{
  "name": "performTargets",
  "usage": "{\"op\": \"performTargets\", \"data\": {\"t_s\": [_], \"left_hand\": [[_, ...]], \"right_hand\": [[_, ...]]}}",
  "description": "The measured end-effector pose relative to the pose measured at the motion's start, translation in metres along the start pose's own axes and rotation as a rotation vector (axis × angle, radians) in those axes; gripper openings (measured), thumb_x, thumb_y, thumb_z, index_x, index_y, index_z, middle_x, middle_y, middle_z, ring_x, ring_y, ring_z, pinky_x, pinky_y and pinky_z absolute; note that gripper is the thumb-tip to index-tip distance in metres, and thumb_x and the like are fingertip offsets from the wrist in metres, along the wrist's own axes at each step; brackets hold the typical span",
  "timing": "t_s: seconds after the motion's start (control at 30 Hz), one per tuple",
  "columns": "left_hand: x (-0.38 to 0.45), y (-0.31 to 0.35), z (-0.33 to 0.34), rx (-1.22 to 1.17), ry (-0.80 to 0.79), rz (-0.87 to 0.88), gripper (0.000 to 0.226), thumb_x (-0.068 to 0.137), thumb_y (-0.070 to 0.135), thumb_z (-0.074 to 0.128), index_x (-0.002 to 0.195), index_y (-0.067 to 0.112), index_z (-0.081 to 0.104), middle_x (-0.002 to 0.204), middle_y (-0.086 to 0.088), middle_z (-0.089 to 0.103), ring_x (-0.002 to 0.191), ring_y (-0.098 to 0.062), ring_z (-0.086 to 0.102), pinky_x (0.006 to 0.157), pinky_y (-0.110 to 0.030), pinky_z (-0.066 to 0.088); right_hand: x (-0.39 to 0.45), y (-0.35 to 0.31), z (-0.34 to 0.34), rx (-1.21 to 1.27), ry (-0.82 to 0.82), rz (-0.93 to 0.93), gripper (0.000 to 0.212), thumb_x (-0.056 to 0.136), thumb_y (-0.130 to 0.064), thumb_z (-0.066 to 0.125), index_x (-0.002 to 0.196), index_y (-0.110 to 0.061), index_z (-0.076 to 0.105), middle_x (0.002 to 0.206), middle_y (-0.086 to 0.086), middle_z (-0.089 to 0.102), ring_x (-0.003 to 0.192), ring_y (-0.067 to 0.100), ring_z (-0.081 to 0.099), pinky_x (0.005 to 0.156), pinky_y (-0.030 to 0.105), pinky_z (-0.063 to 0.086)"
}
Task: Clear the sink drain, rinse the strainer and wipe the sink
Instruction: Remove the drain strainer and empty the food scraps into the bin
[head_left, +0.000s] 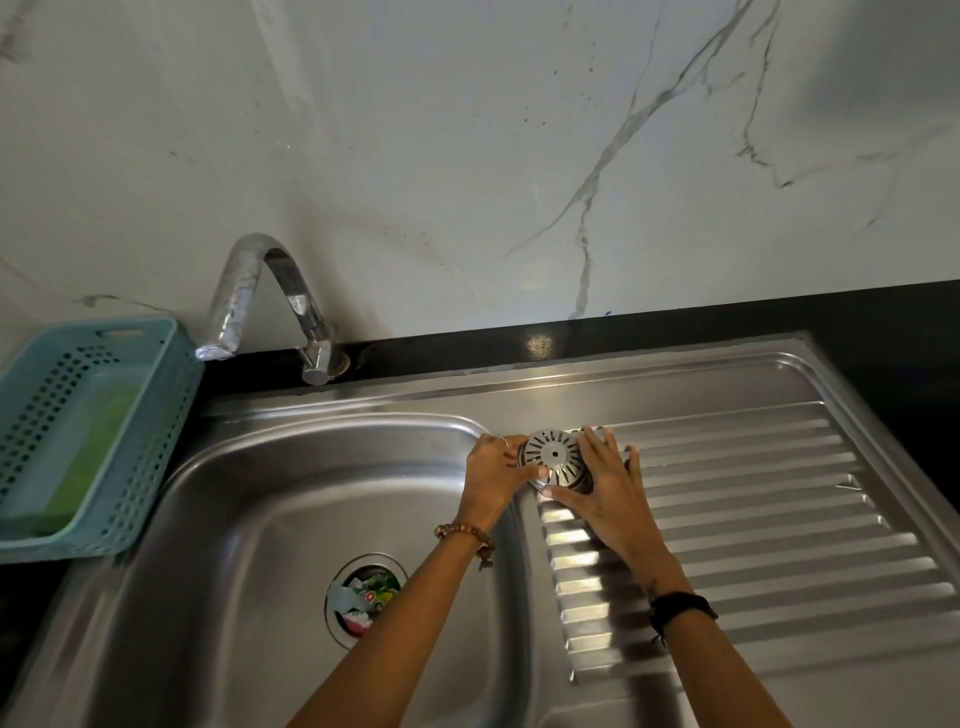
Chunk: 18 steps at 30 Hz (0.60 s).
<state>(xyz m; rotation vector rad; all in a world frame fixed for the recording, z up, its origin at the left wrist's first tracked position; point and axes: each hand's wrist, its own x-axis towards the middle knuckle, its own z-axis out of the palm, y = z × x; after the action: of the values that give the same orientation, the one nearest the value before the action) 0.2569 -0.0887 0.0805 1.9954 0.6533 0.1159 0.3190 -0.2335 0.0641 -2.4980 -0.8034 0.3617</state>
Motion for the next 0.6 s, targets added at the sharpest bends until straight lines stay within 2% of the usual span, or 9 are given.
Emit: {"op": "performTargets", "data": {"t_s": [0.07, 0.13, 0.23, 0.27, 0.33, 0.37, 0.43, 0.53, 0.6], "left_hand": [[-0.003, 0.0, 0.0, -0.037, 0.032, -0.009, 0.044, 0.074, 0.014, 0.075, 0.115, 0.003, 0.062, 0.107, -0.014, 0.06, 0.106, -0.024, 0.056, 0.071, -0.005, 0.043], [-0.007, -0.001, -0.003, -0.115, 0.044, -0.028, 0.048, 0.074, 0.012, 0.075, 0.118, 0.004, 0.058, 0.109, -0.012, 0.057, 0.101, -0.018, 0.057, 0.063, -0.001, 0.044], [-0.021, -0.012, -0.017, -0.162, 0.095, -0.041, 0.044, 0.076, 0.012, 0.073, 0.118, 0.007, 0.059, 0.11, -0.009, 0.057, 0.096, -0.015, 0.057, 0.067, -0.002, 0.045], [-0.028, -0.022, -0.023, -0.125, 0.127, -0.051, 0.037, 0.078, 0.012, 0.071, 0.113, 0.008, 0.063, 0.107, -0.009, 0.06, 0.094, -0.016, 0.059, 0.068, -0.001, 0.043], [-0.048, -0.047, -0.037, -0.013, 0.161, -0.097, 0.021, 0.082, 0.015, 0.067, 0.102, 0.009, 0.068, 0.101, -0.008, 0.068, 0.088, -0.016, 0.062, 0.068, -0.002, 0.041], [-0.058, -0.065, -0.045, 0.026, 0.163, -0.154, 0.017, 0.083, 0.017, 0.065, 0.098, 0.009, 0.069, 0.098, -0.008, 0.07, 0.087, -0.017, 0.064, 0.071, -0.008, 0.045], [-0.079, -0.105, -0.063, 0.044, 0.174, -0.295, 0.015, 0.083, 0.017, 0.065, 0.093, 0.007, 0.07, 0.094, -0.01, 0.073, 0.088, -0.023, 0.067, 0.074, -0.024, 0.048], [-0.101, -0.155, -0.093, 0.087, 0.224, -0.506, 0.011, 0.08, 0.013, 0.067, 0.087, 0.007, 0.071, 0.092, -0.011, 0.074, 0.087, -0.024, 0.068, 0.068, -0.021, 0.045], [-0.11, -0.18, -0.11, 0.069, 0.263, -0.564, 0.006, 0.078, 0.006, 0.067, 0.082, 0.005, 0.071, 0.089, -0.014, 0.074, 0.086, -0.027, 0.068, 0.07, -0.025, 0.048]], "right_hand": [[-0.002, -0.009, -0.005, 0.032, -0.004, 0.001, 0.09, 0.082, -0.054, 0.057, 0.149, -0.014, 0.013, 0.159, 0.004, 0.01, 0.147, 0.02, -0.005, 0.115, 0.039, -0.015], [-0.01, -0.026, -0.006, 0.162, 0.058, 0.005, 0.086, 0.081, -0.049, 0.062, 0.148, -0.017, 0.018, 0.158, 0.003, 0.015, 0.147, 0.02, 0.001, 0.115, 0.037, -0.011], [-0.032, -0.068, 0.005, 0.536, 0.168, 0.024, 0.061, 0.08, -0.04, 0.065, 0.133, -0.018, 0.045, 0.139, 0.007, 0.048, 0.129, 0.022, 0.045, 0.111, 0.042, 0.033], [-0.04, -0.083, 0.013, 0.579, 0.16, -0.001, 0.053, 0.08, -0.045, 0.06, 0.125, -0.021, 0.05, 0.127, 0.001, 0.056, 0.117, 0.013, 0.053, 0.102, 0.03, 0.043], [-0.054, -0.111, 0.034, 0.565, 0.085, -0.063, 0.034, 0.084, -0.046, 0.055, 0.114, -0.031, 0.055, 0.11, -0.018, 0.059, 0.103, -0.007, 0.055, 0.088, 0.004, 0.041], [-0.058, -0.123, 0.047, 0.589, 0.04, -0.06, 0.024, 0.088, -0.039, 0.057, 0.11, -0.031, 0.058, 0.104, -0.021, 0.06, 0.099, -0.008, 0.057, 0.083, 0.0, 0.04], [-0.062, -0.139, 0.08, 0.65, -0.036, -0.023, 0.015, 0.09, -0.021, 0.06, 0.105, -0.022, 0.063, 0.1, -0.012, 0.065, 0.094, 0.002, 0.063, 0.079, 0.002, 0.043], [-0.062, -0.152, 0.126, 0.609, -0.181, 0.15, 0.014, 0.091, -0.014, 0.057, 0.1, -0.011, 0.067, 0.094, -0.001, 0.068, 0.087, 0.012, 0.064, 0.067, 0.003, 0.043], [-0.059, -0.157, 0.15, 0.545, -0.259, 0.276, 0.019, 0.091, -0.01, 0.054, 0.104, -0.008, 0.067, 0.101, 0.006, 0.07, 0.093, 0.017, 0.065, 0.067, 0.007, 0.045]]}}
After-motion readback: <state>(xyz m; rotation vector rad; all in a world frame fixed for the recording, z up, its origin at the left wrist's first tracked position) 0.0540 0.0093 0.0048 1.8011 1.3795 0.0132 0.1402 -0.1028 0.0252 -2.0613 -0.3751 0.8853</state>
